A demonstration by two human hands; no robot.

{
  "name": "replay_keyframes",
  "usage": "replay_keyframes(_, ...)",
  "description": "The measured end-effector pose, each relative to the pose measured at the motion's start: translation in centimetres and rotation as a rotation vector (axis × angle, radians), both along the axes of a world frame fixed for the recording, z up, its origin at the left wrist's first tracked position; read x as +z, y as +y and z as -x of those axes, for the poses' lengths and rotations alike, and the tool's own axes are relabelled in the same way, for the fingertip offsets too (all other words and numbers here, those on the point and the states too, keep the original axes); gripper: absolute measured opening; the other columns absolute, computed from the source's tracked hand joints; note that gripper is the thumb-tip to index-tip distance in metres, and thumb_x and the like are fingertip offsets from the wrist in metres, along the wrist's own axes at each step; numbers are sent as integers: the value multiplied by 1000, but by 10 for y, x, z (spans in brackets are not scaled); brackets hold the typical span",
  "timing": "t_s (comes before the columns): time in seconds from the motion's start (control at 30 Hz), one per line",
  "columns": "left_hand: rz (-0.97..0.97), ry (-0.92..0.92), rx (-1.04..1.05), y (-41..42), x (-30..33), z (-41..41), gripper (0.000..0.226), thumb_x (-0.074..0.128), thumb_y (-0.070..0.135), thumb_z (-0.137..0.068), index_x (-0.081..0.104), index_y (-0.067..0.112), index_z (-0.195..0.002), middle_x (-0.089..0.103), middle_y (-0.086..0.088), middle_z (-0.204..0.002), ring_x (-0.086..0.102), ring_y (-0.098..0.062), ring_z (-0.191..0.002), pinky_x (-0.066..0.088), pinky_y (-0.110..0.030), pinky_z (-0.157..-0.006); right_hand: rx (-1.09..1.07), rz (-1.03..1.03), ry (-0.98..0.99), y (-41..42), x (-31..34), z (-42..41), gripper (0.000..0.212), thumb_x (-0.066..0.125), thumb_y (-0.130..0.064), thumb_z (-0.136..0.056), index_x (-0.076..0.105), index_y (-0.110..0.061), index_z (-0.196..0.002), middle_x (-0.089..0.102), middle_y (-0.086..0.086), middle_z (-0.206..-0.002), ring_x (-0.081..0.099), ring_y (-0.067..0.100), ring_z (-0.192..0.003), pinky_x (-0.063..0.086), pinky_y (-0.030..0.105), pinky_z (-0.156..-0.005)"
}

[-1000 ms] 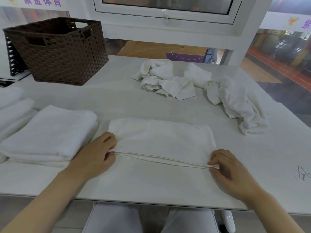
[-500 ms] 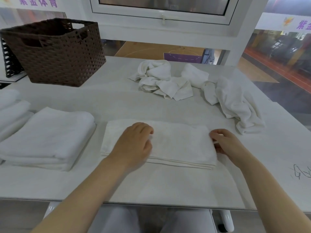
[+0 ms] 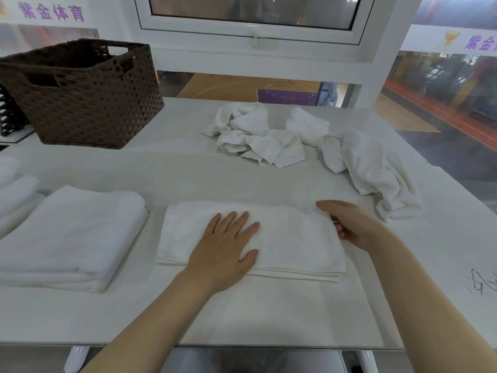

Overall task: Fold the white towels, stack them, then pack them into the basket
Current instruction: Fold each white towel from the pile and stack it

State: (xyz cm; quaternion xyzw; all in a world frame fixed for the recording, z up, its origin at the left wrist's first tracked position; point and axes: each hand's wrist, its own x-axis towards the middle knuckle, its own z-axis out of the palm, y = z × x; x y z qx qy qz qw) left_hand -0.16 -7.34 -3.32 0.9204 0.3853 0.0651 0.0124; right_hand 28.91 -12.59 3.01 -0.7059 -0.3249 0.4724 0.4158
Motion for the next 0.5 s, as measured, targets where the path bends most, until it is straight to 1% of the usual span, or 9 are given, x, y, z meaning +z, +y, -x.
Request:
replay_keyframes(0.07,2,-7,-2,0,-1,0,68,9,58,-92,15,34,-156,6,5,-165,0,-17,-152,-7,-39,-121,-18,-4,-45,3,-2,3,19,67,-26,-92,72,-17,-107,56,-6,-59,42,10,-50,36,24,-51)
replay_keyframes(0.13,9,-14,5,0,-1,0,67,12,57,-94,14,35,-156,5,6,-165,-1,-16,-152,-8,-38,-120,-78,-43,-83,5,-6,7,16,65,-16,-92,74,-16,-105,65,-2,-71,52,10,-56,42,23,-55)
replay_keyframes(0.17,17,-14,11,0,-1,0,66,13,57,-94,12,36,-157,2,7,-165,-3,-15,-152,-9,-37,-120,-131,-79,-71,5,-9,8,16,64,-13,-92,74,-15,-105,69,2,-80,57,13,-63,45,24,-59)
replay_keyframes(0.23,41,-16,11,0,0,-1,64,14,56,-95,8,37,-156,-2,10,-165,-7,-12,-151,-10,-36,-121,-254,-153,-9,4,-17,9,15,64,-10,-91,74,-14,-102,74,7,-94,66,19,-77,53,28,-69)
replay_keyframes(0.3,57,-16,-1,0,1,-2,64,14,56,-96,6,38,-156,-4,11,-165,-9,-11,-151,-10,-36,-122,-356,-185,57,3,-23,9,16,65,-8,-90,74,-12,-102,74,10,-98,70,25,-87,57,36,-81)
replay_keyframes(0.37,64,-13,-8,1,2,-2,64,13,56,-95,5,38,-156,-5,11,-165,-9,-11,-151,-10,-36,-122,-393,-183,87,3,-29,8,19,66,-8,-89,74,-10,-106,74,10,-100,71,27,-92,57,42,-88)
replay_keyframes(0.4,66,-13,-7,1,1,-2,64,13,56,-95,5,38,-156,-5,11,-165,-10,-11,-151,-10,-36,-122,-391,-176,68,3,-31,8,20,66,-8,-89,73,-10,-107,74,10,-103,70,27,-94,56,43,-90)
replay_keyframes(0.43,67,-15,-5,1,1,-2,64,13,56,-95,5,38,-156,-5,11,-165,-10,-11,-151,-10,-36,-122,-375,-156,-24,4,-32,6,21,65,-10,-89,72,-12,-109,72,9,-107,69,27,-98,55,42,-93)
replay_keyframes(0.5,70,-18,-2,0,1,-2,66,10,57,-94,6,37,-156,-5,10,-165,-10,-11,-151,-10,-37,-122,-310,-82,-393,4,-31,2,28,59,-12,-90,66,-17,-117,68,4,-113,63,25,-105,50,37,-94)
